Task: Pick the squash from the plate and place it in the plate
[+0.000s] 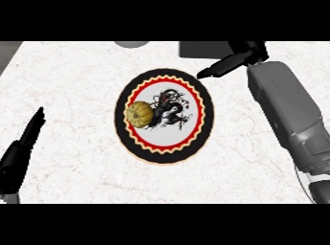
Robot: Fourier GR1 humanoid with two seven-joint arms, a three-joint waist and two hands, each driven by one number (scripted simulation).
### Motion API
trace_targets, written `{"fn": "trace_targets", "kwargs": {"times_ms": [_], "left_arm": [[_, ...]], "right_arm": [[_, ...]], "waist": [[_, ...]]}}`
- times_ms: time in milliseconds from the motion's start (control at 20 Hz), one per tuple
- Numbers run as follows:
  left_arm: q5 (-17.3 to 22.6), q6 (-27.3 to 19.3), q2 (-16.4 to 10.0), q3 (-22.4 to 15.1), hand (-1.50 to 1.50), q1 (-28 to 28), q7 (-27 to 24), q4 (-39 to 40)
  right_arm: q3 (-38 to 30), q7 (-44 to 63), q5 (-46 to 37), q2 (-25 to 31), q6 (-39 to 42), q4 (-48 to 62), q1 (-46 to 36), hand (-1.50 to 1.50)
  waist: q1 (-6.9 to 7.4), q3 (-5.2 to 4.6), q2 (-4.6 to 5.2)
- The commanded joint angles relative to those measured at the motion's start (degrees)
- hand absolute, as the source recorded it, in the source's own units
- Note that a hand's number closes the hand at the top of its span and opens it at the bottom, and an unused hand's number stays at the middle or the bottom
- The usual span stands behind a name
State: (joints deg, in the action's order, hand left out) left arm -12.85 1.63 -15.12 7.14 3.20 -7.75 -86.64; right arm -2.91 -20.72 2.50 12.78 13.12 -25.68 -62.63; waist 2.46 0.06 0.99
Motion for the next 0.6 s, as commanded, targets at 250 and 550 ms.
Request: {"fn": "trace_targets", "kwargs": {"times_ms": [250,550], "left_arm": [[0.99,1.76,-1.34,1.11,0.0,-1.88,2.2,-0.54],[1.31,2.69,-0.86,0.54,0.0,0.02,-1.27,0.28]], "right_arm": [[-2.05,-16.13,-1.91,10.61,11.17,9.53,1.21,-1.5],[-2.38,-19.58,-3.5,13.49,11.71,14.24,1.23,-1.5]], "waist": [[0.98,0.08,0.51],[2.24,0.1,0.94]]}}
